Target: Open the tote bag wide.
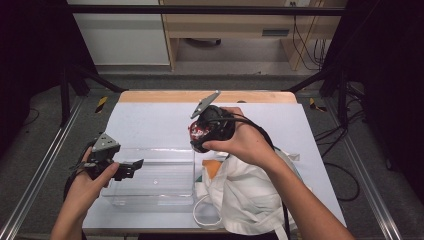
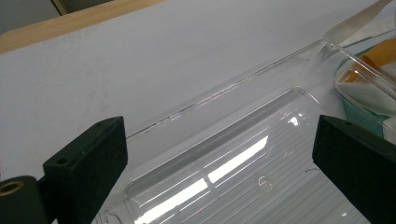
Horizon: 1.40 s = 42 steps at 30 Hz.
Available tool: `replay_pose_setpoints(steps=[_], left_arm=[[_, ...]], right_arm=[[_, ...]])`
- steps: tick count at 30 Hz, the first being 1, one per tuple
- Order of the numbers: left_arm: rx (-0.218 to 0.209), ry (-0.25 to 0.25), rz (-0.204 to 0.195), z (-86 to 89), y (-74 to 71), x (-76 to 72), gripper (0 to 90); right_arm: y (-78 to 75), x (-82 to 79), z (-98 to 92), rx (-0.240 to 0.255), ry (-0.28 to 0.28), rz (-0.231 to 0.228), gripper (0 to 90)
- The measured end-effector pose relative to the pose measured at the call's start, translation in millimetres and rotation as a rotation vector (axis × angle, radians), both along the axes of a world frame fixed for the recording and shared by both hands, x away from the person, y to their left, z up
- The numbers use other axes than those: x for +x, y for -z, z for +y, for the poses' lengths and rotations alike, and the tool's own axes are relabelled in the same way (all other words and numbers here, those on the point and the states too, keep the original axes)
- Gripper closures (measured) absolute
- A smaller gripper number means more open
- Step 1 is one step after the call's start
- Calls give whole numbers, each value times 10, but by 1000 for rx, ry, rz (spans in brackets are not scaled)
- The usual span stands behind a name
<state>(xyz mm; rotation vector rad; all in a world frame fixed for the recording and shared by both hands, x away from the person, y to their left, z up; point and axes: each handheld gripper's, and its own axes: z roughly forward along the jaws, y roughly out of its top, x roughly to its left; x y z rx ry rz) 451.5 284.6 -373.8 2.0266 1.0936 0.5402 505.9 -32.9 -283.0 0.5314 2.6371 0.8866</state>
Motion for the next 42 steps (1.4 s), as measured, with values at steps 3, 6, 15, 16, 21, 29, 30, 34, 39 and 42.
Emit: replay_pose_setpoints(steps=[3, 6, 15, 16, 21, 29, 30, 34, 39, 42], left_arm=[[0, 0, 1, 21, -6, -3, 33], [-5, -4, -1, 38, -12, -6, 33], [-12, -8, -7, 59, -30, -15, 33], [-13, -6, -7, 57, -31, -17, 33], [-16, -8, -8, 74, -35, -18, 33], [-15, -7, -3, 108, -35, -21, 33], [-17, -7, -3, 107, -34, -21, 33], [-16, -10, -3, 116, -35, -21, 33], [-20, -10, -4, 150, -43, -25, 33], [-28, -19, -5, 182, -47, -27, 33]], right_arm=[[49, -18, 97, -9, -23, 4, 240], [88, -27, 163, -13, -35, 8, 240], [188, -29, 296, -29, -56, 33, 240], [196, -30, 310, -30, -55, 34, 240], [257, -43, 393, -34, -76, 40, 240], [310, -62, 470, -30, -94, 47, 240], [320, -66, 479, -30, -94, 48, 240], [372, -78, 509, -37, -106, 48, 240], [443, -102, 571, -42, -114, 59, 240], [468, -108, 607, -39, -121, 62, 240]])
